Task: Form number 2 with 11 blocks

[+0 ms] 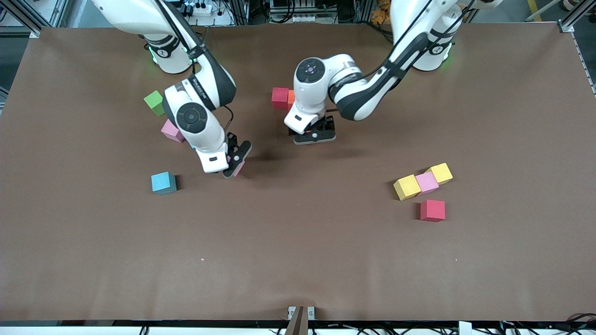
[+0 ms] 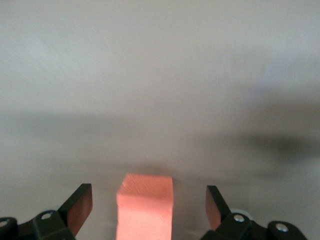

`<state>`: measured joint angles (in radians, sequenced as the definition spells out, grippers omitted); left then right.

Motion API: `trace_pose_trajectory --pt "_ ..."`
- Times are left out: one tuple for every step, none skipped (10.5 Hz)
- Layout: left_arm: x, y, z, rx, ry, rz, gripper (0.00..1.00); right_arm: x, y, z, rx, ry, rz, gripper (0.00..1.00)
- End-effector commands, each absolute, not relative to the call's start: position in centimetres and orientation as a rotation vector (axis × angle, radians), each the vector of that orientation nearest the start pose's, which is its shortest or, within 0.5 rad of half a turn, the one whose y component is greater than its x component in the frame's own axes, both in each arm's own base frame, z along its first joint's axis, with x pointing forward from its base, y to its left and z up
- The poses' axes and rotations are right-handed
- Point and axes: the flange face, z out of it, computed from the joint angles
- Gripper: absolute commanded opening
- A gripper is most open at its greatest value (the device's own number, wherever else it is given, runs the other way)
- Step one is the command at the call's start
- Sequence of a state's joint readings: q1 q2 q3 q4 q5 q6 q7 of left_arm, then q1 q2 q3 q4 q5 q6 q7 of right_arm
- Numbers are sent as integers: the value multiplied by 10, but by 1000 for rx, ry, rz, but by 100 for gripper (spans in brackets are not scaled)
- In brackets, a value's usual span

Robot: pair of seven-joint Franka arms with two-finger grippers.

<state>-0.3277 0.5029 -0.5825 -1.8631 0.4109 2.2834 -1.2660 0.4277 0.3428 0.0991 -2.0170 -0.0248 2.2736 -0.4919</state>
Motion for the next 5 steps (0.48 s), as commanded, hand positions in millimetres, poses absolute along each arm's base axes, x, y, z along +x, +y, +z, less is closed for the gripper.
trace_pose_trajectory --pt "460 -429 304 -3132 -352 -91 100 490 323 281 -2670 -1632 101 8" --pt "482 -406 306 -3133 -337 -93 100 479 343 279 -2641 -1681 90 8" --pt "504 -380 308 -3135 -310 -99 100 468 364 278 -2606 -1732 69 8" --pt "523 -355 309 -3137 -274 -102 100 453 388 276 -2563 -1792 36 8" --pt "540 -330 310 -3133 -285 -106 100 443 407 276 -2529 -1835 5 8"
